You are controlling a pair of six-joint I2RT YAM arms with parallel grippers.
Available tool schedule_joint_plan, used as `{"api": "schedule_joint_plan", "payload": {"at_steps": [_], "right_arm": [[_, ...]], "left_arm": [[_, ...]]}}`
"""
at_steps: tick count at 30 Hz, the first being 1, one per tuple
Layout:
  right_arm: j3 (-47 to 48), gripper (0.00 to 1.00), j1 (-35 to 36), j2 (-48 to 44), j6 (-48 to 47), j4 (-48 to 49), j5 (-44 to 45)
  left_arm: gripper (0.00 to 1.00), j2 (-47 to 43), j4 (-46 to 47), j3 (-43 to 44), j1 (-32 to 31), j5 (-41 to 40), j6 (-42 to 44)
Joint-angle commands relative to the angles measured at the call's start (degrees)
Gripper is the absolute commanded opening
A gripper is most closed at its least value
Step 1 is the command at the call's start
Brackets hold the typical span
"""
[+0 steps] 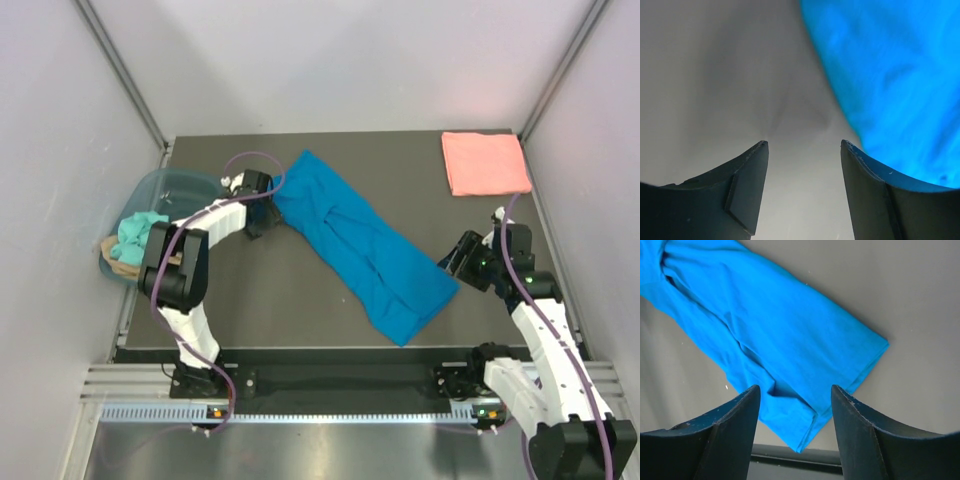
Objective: Fold and stack the t-shirts
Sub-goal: Fold the tshirt
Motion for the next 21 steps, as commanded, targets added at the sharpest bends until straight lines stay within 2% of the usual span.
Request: {"api": "schedule_joint_plan", "payload": {"at_steps": [1,10,13,16,17,20,21], "right_arm": [[2.8,0.59,0.6,-0.2,0.1,2.7,1.4],[3.9,0.6,0.6,2.7,-0.5,3.6,2.5],[4.4,0.61,0.7,4.2,-1.0,4.4,3.0],[4.8,0.62,0.6,5.8,-1.9,4.9,3.2],[5.0,0.63,0.6,6.6,-2.2,5.0,3.2],[5.4,0.63,0.6,7.6,-2.7,5.3,3.9],[5.5,0.64,0.7,7.9,-2.7,5.4,4.0]], "left_arm": [[0.64,2.6,4.2,5.6,1.2,-0.2,3.3],[0.61,9.2,3.3,11.6,2.2,-4.0,3.9],[0.53,11.4,3.0,14.8,2.4,-6.3,4.6],[0.4,14.6,1.8,19.5,2.6,-7.7,5.6],[0.27,16.3,1.6,20.5,2.7,-8.2,5.9],[0.04,19.5,1.6,24.7,3.0,-9.3,6.9],[0.0,20.5,1.8,25.8,3.1,-9.3,7.5]]}}
